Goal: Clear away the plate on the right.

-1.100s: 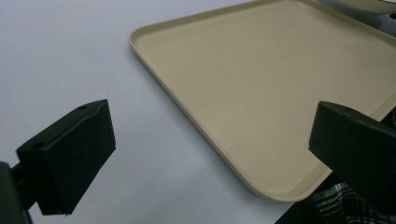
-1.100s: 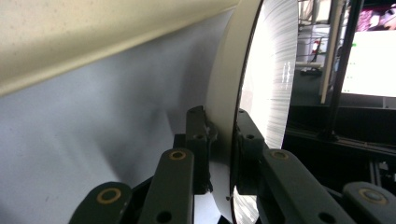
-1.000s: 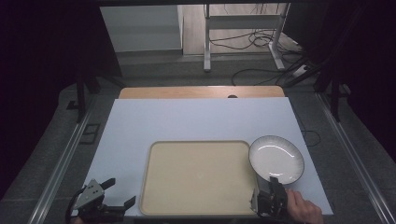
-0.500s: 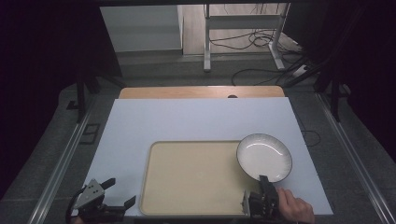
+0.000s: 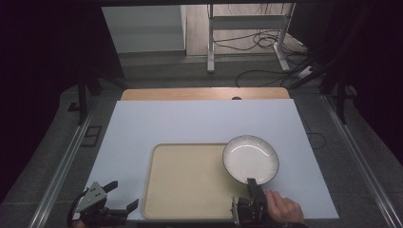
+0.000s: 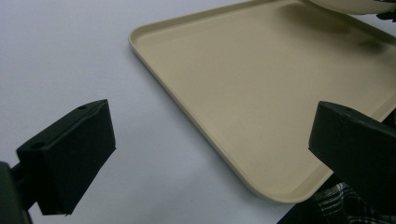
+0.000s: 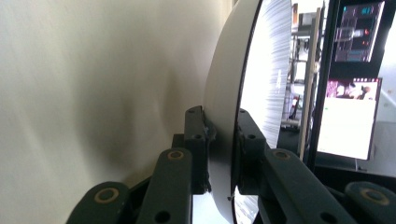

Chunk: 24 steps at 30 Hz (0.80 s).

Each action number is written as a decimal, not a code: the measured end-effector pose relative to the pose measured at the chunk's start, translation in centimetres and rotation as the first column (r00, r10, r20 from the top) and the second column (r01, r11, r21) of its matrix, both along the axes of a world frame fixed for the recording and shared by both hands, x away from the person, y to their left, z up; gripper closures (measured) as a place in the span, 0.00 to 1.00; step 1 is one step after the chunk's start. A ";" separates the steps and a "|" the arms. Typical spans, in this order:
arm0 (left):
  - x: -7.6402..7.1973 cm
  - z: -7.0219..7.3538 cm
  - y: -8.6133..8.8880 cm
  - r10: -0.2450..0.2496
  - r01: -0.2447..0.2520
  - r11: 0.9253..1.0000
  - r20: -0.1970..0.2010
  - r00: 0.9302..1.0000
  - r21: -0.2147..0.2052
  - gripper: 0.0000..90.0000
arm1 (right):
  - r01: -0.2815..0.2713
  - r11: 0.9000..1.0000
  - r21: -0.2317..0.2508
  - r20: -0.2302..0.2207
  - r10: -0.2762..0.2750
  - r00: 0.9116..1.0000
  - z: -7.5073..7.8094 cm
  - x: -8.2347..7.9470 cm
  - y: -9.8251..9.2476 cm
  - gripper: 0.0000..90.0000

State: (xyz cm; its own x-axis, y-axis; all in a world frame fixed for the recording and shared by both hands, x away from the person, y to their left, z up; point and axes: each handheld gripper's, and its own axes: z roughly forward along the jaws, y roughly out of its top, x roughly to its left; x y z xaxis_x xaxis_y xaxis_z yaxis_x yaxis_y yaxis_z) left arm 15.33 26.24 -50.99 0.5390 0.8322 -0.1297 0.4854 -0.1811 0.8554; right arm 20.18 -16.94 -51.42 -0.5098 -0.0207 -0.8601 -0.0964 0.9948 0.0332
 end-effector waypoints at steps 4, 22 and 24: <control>0.0 0.0 0.0 0.000 0.000 1.000 0.002 1.000 -0.001 0.00 | -0.013 1.000 -0.014 0.000 0.013 1.000 0.0 -0.3 1.1 0.87; 0.0 0.0 0.0 -0.001 0.001 1.000 0.001 1.000 -0.001 0.00 | -0.110 0.994 -0.023 -0.001 0.110 0.994 -0.5 -0.8 5.0 0.87; 0.0 0.0 0.0 -0.001 0.001 1.000 0.002 1.000 -0.001 0.00 | -0.133 0.991 -0.007 -0.005 0.133 0.991 -0.8 -0.7 5.3 0.87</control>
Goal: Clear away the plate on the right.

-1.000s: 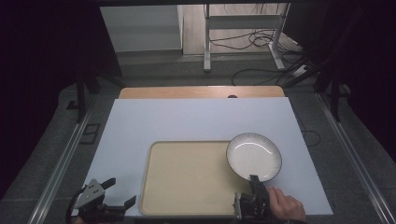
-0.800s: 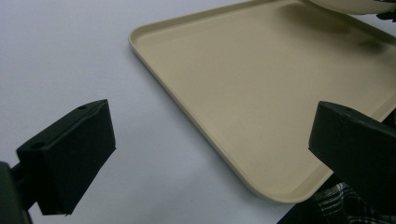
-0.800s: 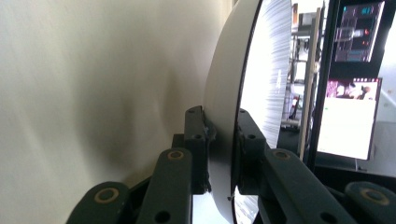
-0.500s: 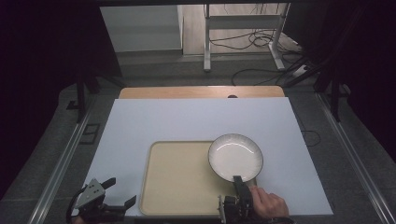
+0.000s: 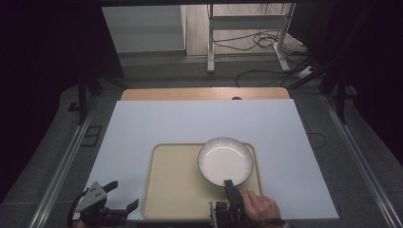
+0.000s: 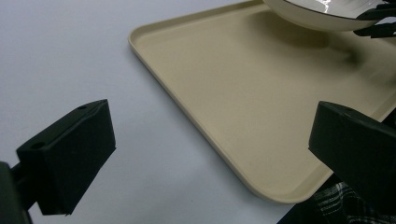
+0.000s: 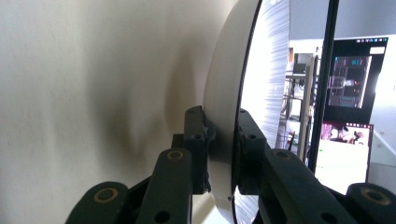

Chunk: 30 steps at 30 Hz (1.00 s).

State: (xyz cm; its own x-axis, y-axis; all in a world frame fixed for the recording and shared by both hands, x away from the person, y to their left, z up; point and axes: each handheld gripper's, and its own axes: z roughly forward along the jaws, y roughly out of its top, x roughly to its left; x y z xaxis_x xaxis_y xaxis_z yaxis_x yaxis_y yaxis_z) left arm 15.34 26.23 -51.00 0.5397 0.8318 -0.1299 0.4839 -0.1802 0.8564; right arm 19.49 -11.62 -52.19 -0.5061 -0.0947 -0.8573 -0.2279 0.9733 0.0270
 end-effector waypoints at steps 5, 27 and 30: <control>0.0 0.0 0.0 0.000 0.000 1.000 0.000 1.000 0.000 0.00 | -0.028 1.000 -0.002 -0.004 0.028 1.000 -0.3 0.0 1.0 0.87; 0.0 0.0 0.0 0.000 0.000 1.000 0.003 1.000 -0.004 0.00 | -0.086 0.996 -0.028 -0.031 0.085 0.996 -1.9 0.3 4.4 0.86; 0.0 0.0 0.0 -0.001 0.001 1.000 0.003 1.000 -0.005 0.00 | -0.063 0.997 -0.049 0.025 0.065 0.998 -2.0 -0.1 4.5 0.86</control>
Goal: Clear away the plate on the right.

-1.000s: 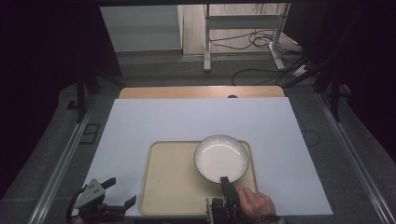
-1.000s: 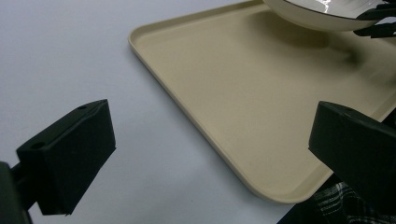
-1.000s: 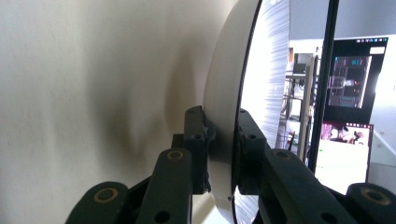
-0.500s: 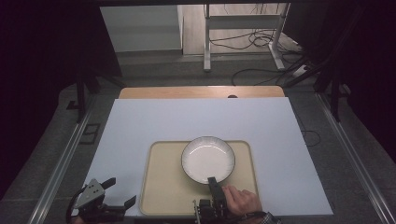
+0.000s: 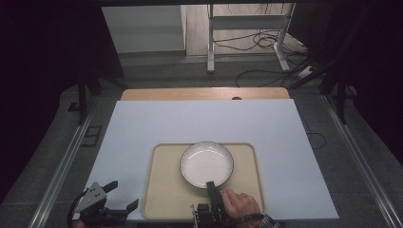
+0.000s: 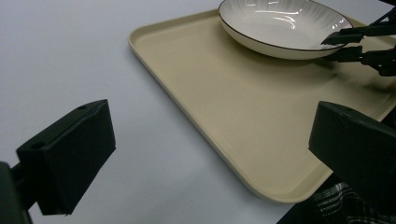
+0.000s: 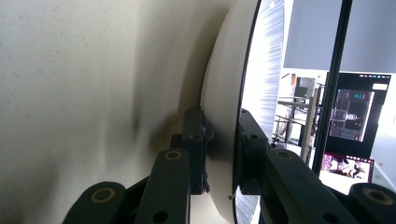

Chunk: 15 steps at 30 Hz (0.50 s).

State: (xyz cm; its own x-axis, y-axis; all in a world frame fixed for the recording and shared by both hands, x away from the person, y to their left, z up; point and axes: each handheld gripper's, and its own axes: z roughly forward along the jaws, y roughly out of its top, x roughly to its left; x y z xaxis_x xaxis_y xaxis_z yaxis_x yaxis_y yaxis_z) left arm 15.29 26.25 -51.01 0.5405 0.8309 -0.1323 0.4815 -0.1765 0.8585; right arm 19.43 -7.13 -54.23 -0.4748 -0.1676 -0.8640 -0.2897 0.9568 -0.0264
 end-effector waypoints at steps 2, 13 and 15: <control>0.0 0.0 0.0 -0.001 0.001 1.000 0.000 1.000 0.002 0.00 | 0.007 1.000 -0.023 -0.012 -0.007 1.000 0.0 0.0 0.0 0.86; 0.0 0.0 0.0 -0.003 0.003 1.000 0.001 1.000 0.004 0.00 | -0.011 1.000 -0.010 -0.003 0.011 1.000 -0.5 -0.2 -0.1 0.80; 0.0 0.0 0.0 -0.003 0.003 1.000 0.001 1.000 0.006 0.00 | -0.001 1.000 -0.015 -0.017 0.001 1.000 -0.4 -0.3 -0.1 0.79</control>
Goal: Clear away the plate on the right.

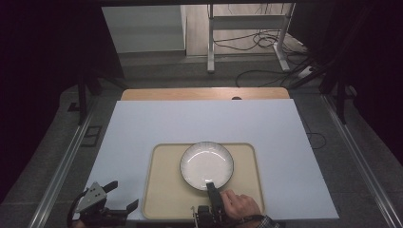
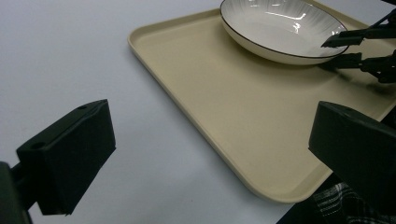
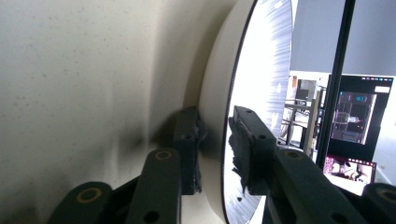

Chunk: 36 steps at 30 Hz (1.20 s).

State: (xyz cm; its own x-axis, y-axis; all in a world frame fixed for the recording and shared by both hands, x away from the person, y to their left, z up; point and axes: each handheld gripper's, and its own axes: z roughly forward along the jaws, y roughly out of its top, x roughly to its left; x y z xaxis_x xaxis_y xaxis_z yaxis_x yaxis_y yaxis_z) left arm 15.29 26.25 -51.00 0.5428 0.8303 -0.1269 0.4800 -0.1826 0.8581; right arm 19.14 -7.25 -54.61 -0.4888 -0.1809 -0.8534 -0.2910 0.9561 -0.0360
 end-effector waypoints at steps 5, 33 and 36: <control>0.0 0.0 0.0 0.000 0.000 1.000 -0.001 1.000 0.000 0.00 | -0.007 0.999 0.036 0.004 0.007 1.000 0.3 -0.2 -0.2 0.75; 0.0 0.0 0.0 0.002 -0.002 1.000 -0.001 1.000 0.001 0.00 | -0.008 0.988 0.152 -0.079 0.020 0.997 2.9 -1.0 -1.2 0.69; 0.0 0.0 0.0 0.002 -0.002 1.000 -0.002 1.000 0.001 0.00 | 0.000 0.985 0.171 -0.099 0.017 0.995 3.1 -1.0 -1.3 0.68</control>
